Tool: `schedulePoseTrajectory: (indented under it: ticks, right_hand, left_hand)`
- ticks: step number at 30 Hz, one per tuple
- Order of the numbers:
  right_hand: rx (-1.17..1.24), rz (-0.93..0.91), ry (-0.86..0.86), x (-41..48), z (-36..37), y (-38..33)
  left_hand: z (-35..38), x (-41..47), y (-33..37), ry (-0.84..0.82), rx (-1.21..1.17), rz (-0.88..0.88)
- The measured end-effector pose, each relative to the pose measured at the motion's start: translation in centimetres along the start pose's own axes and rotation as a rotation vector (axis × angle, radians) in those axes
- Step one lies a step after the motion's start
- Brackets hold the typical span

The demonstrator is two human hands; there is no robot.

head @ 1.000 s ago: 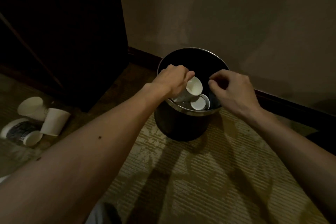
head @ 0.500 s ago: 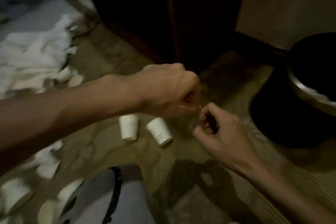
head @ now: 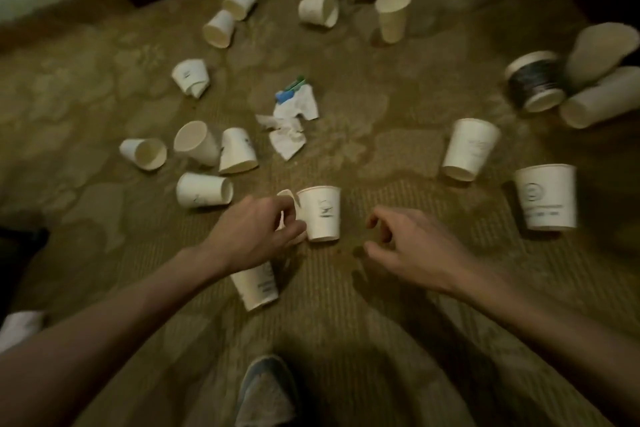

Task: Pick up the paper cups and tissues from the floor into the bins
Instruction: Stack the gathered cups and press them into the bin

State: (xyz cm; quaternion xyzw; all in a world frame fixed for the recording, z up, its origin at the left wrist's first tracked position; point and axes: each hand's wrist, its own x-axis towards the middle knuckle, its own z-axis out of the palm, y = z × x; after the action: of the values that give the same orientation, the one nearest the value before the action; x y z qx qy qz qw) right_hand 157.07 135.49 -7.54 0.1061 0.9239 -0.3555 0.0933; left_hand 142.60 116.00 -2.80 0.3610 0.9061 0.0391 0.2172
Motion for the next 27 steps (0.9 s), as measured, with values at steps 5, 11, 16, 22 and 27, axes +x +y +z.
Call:
schedulePoseTrajectory:
  ticks: [5,11,16,22,27]
  right_hand:
    - [0.047,0.128,-0.005,4.8,4.1,-1.7]
    - [0.141,0.326,0.029,8.4,7.3,-2.4]
    - [0.228,0.419,0.099,10.2,8.8,-3.1]
    - [0.294,0.508,0.123,12.3,9.7,-4.0]
    - [0.351,0.512,0.132,13.9,9.1,-4.6]
  left_hand:
    - [3.7,-0.7,-5.4,0.094,-0.201,-0.129]
    - [5.8,-0.2,-8.0,0.1,-0.386,-0.121]
    - [6.5,0.3,-10.1,0.157,-0.469,-0.113]
    - [6.0,1.4,-12.6,0.402,-0.528,-0.181]
    - [4.8,4.3,-13.8,0.441,-0.399,-0.151]
